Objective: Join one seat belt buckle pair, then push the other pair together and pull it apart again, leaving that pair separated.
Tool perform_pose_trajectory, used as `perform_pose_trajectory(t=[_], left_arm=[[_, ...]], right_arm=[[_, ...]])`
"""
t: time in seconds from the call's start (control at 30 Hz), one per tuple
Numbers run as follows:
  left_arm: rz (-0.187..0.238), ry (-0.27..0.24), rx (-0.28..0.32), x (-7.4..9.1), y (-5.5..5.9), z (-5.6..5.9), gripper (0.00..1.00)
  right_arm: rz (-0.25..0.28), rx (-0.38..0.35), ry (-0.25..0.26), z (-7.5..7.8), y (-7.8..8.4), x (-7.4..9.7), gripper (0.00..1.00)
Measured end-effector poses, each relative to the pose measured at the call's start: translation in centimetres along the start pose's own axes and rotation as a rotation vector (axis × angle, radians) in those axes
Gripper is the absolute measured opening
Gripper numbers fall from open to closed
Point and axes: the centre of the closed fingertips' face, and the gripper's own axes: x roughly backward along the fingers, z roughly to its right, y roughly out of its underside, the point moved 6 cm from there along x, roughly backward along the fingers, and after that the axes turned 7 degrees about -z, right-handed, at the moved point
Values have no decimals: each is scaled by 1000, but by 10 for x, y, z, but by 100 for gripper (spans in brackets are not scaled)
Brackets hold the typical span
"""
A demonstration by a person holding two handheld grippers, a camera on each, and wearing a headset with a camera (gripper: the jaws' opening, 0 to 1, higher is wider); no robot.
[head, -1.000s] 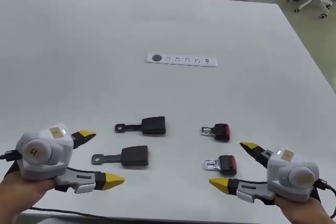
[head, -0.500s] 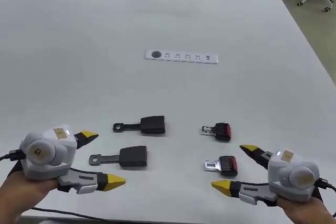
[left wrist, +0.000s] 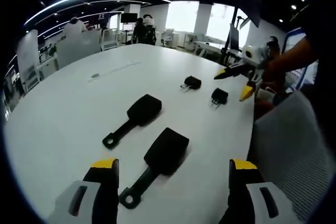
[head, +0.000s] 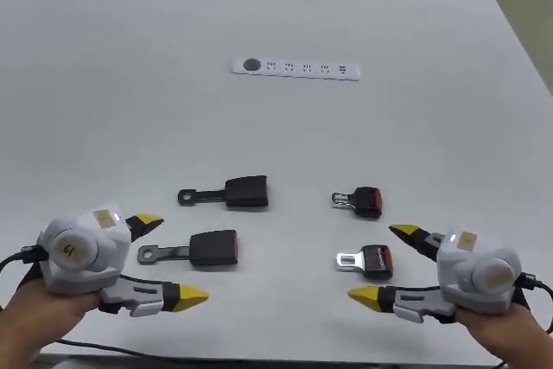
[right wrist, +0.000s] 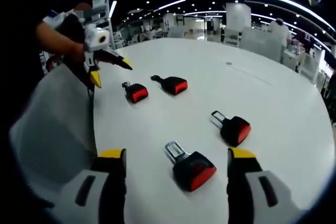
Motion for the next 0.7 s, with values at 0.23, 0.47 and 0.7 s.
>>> perform_pose_trajectory(t=[0.23,0.47,0.7], left_arm=[[-38,39,-41,-19,-3,-3,86],[-98,75,-110,-42,4,-13,82],[-149,98,-172,-61,5,-19,75]], right_arm=[[-60,41,-44,10,10,-6,78],[-120,72,-94,16,19,-16,76],[-161,91,-122,23,24,-22,70]])
